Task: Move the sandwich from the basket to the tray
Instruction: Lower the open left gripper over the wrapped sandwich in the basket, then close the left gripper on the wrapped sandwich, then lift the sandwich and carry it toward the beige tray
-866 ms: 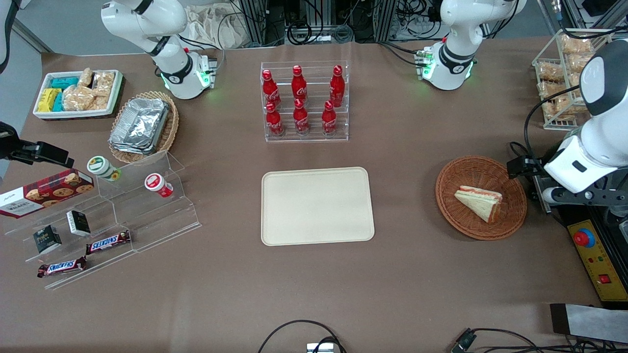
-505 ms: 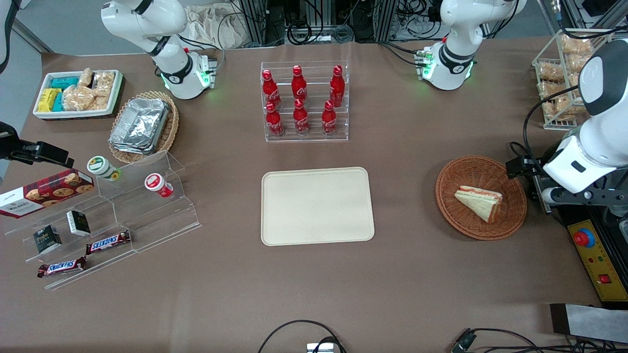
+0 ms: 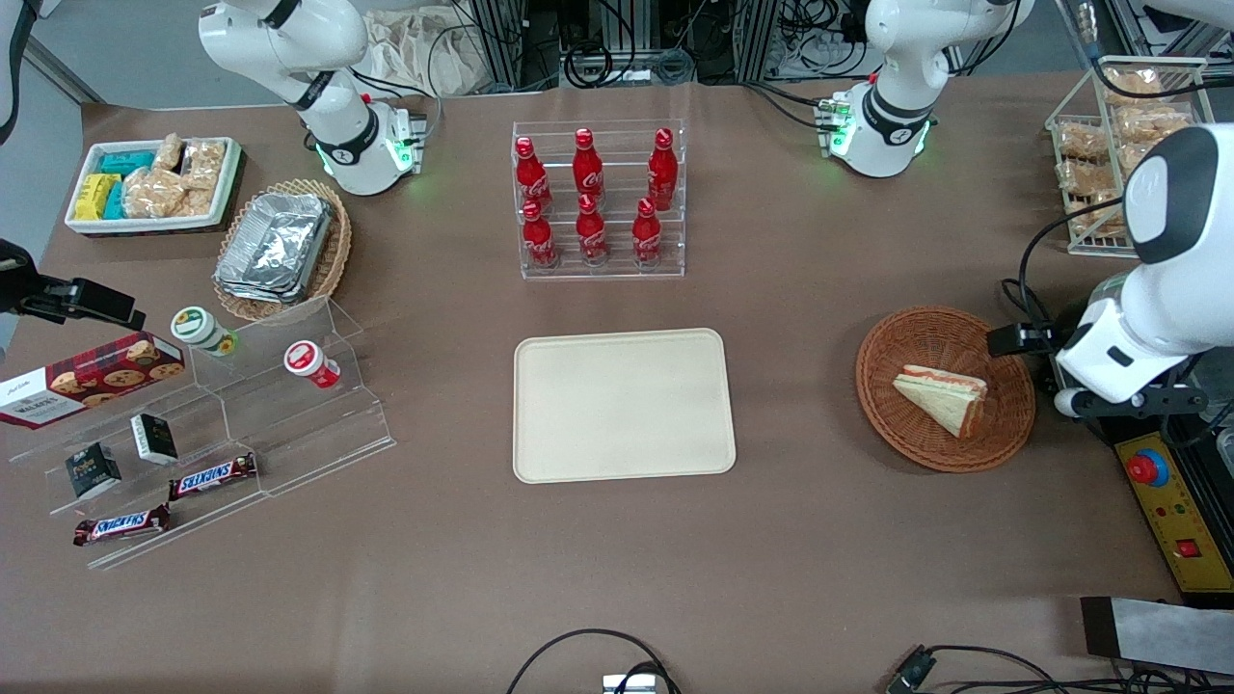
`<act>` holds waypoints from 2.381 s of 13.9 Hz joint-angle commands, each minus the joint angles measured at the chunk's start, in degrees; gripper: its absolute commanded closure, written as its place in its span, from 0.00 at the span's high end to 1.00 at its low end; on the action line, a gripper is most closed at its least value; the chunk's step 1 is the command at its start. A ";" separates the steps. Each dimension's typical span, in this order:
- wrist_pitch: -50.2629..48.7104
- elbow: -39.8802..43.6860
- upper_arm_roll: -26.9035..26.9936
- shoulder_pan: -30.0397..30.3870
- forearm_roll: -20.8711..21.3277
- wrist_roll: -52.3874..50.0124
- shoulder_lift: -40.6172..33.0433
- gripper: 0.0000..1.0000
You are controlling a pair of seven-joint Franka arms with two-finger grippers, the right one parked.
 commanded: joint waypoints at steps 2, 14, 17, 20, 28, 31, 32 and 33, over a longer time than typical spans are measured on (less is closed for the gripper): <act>13.13 -12.15 -0.22 3.61 -2.08 -7.16 -2.31 1.00; 28.11 -22.02 2.24 4.32 -3.41 -19.04 3.40 1.00; 29.07 -22.02 2.42 4.32 -3.49 -19.13 4.98 1.00; 29.52 -22.11 2.94 4.41 -3.58 -19.13 6.74 1.00; 30.83 -21.49 3.12 3.53 -3.58 -25.09 8.59 0.91; 33.03 -21.41 3.03 3.53 -3.49 -25.19 9.46 0.84; 33.29 -21.32 2.94 3.45 -3.58 -25.19 9.82 0.82; 33.30 -21.32 2.94 3.36 -3.58 -25.19 9.82 0.80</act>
